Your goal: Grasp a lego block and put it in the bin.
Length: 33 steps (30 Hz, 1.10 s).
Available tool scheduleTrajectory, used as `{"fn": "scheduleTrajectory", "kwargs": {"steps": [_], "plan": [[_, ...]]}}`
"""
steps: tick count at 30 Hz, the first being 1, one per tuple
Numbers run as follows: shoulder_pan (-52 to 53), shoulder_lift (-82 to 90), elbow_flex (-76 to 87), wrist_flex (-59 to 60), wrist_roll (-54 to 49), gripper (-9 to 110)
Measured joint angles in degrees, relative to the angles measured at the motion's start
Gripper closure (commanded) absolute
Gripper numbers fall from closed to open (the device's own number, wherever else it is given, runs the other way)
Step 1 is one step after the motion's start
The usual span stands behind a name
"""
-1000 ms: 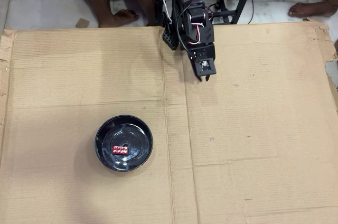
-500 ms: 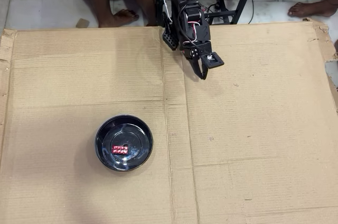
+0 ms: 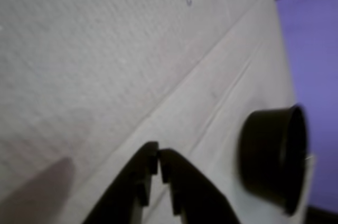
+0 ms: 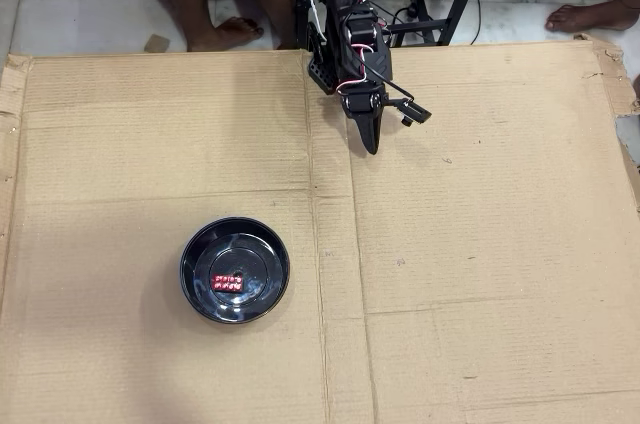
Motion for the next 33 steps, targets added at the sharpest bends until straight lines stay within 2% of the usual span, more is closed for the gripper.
{"fn": "scheduleTrajectory", "kwargs": {"steps": [7, 14, 33], "plan": [[-0.09, 0.0, 5.01, -13.89, -12.22, 101], [0.18, 0.0, 5.45, -19.16, -19.07, 101], [2.29, 0.0, 5.45, -5.36, -22.06, 101]]}}
